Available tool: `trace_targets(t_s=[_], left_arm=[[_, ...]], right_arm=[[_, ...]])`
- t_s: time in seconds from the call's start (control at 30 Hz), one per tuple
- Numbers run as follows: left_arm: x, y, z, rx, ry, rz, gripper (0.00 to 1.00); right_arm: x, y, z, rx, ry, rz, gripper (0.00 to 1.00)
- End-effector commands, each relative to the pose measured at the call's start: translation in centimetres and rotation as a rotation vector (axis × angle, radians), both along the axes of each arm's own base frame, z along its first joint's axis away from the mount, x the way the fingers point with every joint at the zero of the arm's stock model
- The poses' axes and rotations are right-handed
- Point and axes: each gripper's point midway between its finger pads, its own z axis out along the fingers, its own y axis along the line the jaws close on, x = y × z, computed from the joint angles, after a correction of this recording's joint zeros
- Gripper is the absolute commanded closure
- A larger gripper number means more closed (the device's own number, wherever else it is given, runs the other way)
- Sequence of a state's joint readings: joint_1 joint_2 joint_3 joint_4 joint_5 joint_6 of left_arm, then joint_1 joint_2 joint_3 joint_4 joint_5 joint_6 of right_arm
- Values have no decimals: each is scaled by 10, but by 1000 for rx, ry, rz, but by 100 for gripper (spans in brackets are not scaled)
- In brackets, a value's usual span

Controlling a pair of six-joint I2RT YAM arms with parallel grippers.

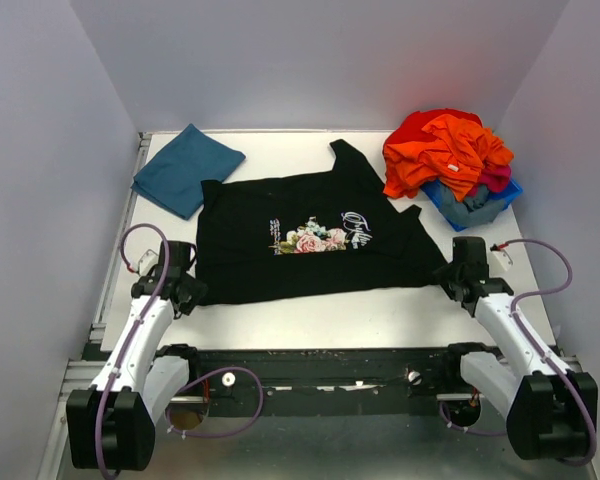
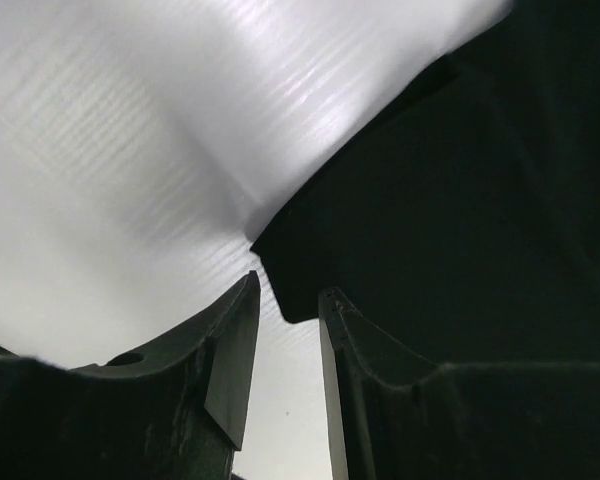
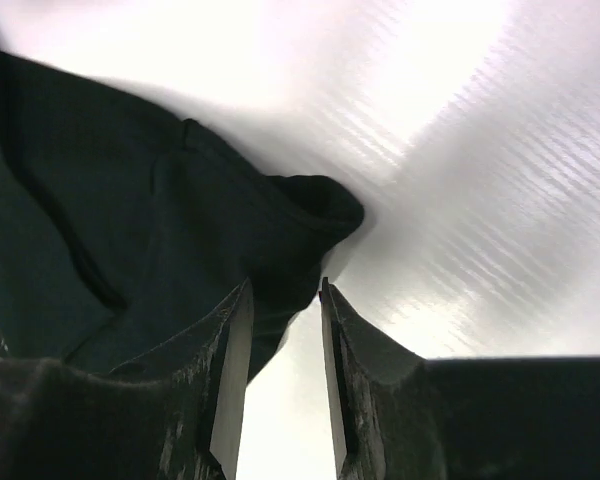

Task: Fold and stack the t-shirts
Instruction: Fold the flattened tshirt in 1/3 of the way

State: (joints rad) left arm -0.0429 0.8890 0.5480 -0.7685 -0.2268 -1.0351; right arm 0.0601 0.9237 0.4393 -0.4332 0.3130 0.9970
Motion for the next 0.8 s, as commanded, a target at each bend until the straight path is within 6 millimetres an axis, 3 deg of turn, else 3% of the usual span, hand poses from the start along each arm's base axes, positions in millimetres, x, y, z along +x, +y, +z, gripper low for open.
trace_targets(t_s=[0.0,0.33,0.57,0.63,0.67,0.73,0.77], left_arm=[[-11,-26,-13,-154,12,-4,56],[-5,-27,-11,-142,27,-57,56],[-4,-28,-15,-143,56,-66,56],[-4,-30,-17,-153,54,-64,56],[-5,-30,-18,-158,54,-60,56],[-5,-32,-19,-171,42,-56,56],[-6,-34,-20,-179,41,-57,56]], right_arm=[[-8,-1,-8,51,54,-20,59],[3,5,-21,119,81,-73,59],[11,-10,-21,61,68,-135,60],[11,-12,-22,48,75,-148,68],[13,-12,-22,42,74,-137,82],[16,-11,-18,40,57,-114,99],[18,-12,-13,36,39,-110,99]])
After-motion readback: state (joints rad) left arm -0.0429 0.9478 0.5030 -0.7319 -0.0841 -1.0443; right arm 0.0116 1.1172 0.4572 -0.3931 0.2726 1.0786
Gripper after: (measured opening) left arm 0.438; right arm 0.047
